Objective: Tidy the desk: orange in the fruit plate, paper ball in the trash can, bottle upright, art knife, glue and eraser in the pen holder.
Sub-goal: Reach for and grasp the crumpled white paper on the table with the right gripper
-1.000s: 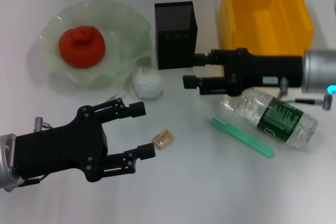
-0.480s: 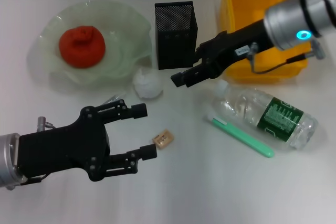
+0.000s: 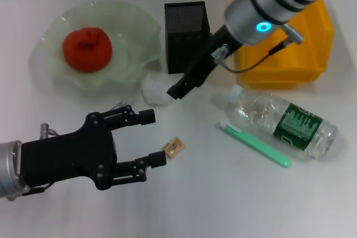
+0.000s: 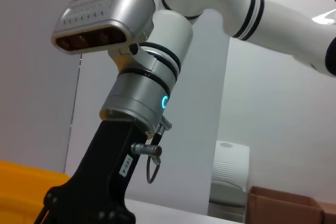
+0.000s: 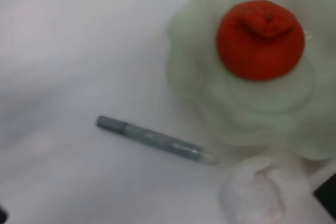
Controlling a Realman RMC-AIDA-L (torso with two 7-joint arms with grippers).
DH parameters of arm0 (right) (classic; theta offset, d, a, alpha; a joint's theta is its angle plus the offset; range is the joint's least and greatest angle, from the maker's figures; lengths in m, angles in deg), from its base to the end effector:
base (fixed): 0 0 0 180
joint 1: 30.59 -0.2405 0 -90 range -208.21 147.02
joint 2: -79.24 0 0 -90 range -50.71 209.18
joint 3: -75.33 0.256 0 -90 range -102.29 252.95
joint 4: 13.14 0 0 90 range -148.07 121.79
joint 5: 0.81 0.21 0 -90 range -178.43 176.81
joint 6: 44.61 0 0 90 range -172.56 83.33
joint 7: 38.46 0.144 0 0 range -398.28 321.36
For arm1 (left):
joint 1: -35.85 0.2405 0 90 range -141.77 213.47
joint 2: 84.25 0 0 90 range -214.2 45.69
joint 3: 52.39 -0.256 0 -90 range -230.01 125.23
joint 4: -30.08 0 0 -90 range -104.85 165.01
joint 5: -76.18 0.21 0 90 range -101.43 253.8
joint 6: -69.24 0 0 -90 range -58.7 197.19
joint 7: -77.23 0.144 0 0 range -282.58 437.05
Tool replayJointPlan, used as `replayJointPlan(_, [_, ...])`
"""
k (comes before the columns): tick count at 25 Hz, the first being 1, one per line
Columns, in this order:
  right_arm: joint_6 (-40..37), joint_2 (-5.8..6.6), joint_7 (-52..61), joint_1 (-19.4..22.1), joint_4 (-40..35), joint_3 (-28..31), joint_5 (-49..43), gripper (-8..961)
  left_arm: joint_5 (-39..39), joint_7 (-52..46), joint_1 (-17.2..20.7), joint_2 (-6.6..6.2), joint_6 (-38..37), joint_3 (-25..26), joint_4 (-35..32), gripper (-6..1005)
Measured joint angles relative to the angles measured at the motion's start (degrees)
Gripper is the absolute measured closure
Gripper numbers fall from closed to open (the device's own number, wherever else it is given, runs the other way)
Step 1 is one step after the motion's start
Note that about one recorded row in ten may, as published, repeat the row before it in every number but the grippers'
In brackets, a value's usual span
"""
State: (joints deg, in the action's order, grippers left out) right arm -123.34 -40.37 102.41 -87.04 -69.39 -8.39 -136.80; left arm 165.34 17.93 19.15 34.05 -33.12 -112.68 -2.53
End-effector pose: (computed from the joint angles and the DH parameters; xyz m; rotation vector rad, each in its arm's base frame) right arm 0.0785 0.3925 -0.0644 -2.8742 0.5976 -0.3576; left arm -0.2643 0.2412 -0.0166 -2.7590 -0.3191 -1.1412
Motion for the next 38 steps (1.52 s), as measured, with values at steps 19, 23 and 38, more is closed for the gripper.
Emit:
replayJointPlan(19, [18.67, -0.28, 3.78, 0.25, 6.25, -17.07, 4.44, 235, -0.05, 0.21, -0.18, 0.09, 1.82, -0.01, 0.0, 248])
replayJointPlan(23, [19.8, -0.28, 3.78, 0.31, 7.53, -17.38, 5.59, 239, -0.05, 0.26, -0.25, 0.09, 2.06, -0.01, 0.0, 249])
replayJointPlan(38, [24.61, -0.28, 3.24, 0.73, 9.36, -18.88, 7.79, 252, -0.03, 0.42, -0.26, 0.09, 2.11, -0.04, 0.62, 249])
